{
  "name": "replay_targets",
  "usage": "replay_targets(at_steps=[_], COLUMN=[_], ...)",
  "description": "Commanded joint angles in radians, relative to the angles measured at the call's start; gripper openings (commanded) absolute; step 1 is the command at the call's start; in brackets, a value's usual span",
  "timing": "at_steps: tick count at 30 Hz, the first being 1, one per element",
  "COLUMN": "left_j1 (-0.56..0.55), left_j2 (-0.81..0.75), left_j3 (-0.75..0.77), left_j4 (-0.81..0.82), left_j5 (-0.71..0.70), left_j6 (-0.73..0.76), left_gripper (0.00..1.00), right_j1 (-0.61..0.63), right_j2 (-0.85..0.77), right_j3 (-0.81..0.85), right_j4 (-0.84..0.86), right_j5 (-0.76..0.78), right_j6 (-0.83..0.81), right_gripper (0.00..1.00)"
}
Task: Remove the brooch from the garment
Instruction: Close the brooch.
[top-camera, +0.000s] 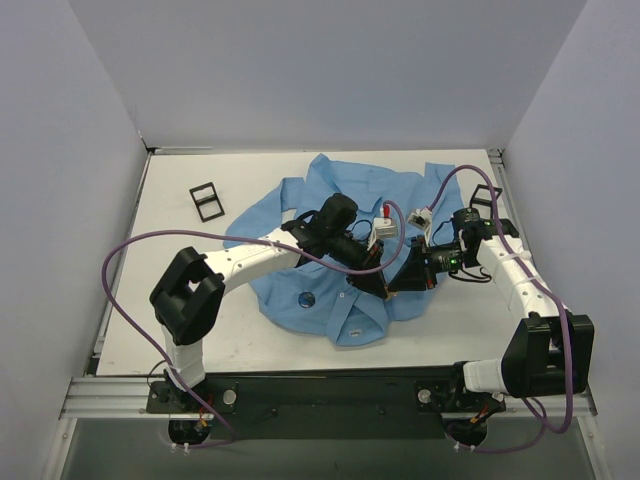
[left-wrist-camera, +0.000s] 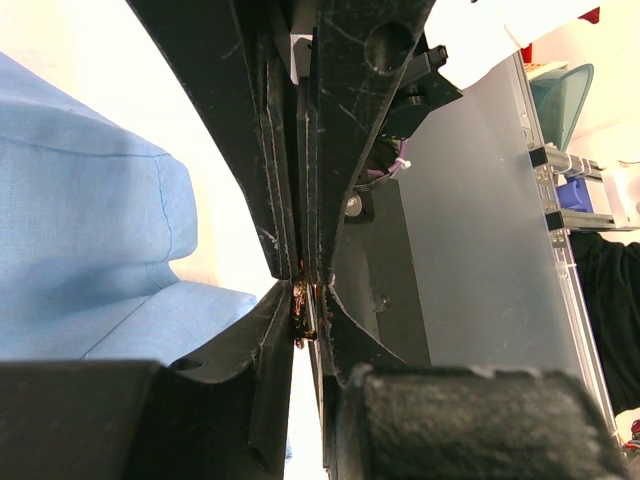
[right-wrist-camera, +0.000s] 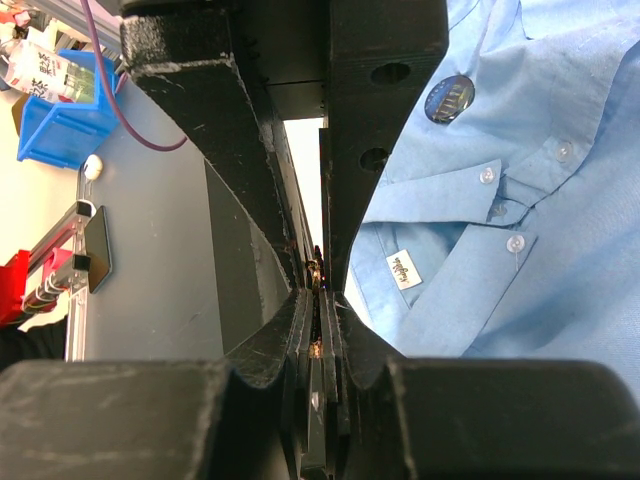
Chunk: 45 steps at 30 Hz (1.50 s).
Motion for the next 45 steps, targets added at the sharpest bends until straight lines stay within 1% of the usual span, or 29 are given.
replay_targets(at_steps=[1, 21, 27, 41, 44, 45], left_j1=[-0.008, -0.01, -0.017, -0.031, -0.031, -0.031], left_j2=[-0.001, -0.004, 0.004, 0.007, 0.004, 0.005], left_j3=[0.014, 0.017, 0.033, 0.045, 0.048, 0.049], left_j4=[0.007, -0.002, -0.044, -0.07, -0.073, -0.079], left_j5=[-0.019, -0.028, -0.042, -0.051, -0.043, -0.032], left_j6=[0.031, 0.041, 0.075, 0.084, 0.084, 0.084], left_gripper=[0.22, 0.22, 0.22, 0.23, 0.23, 0.25], right_j1=[-0.006, -0.009, -0.009, -0.007, -0.009, -0.009], right_j2=[-0.007, -0.015, -0.007, -0.007, -0.004, -0.003], right_j3=[-0.005, -0.008, -0.006, -0.006, -0.006, -0.005], right_j4=[-0.021, -0.021, -0.021, -0.02, -0.021, -0.02], right_j5=[-0.081, -0.084, -0.084, -0.086, -0.084, -0.084], right_j6=[-0.028, -0.028, -0.031, -0.031, -0.031, -0.03], right_gripper=[0.0, 0.0, 0.0, 0.0, 0.0, 0.0])
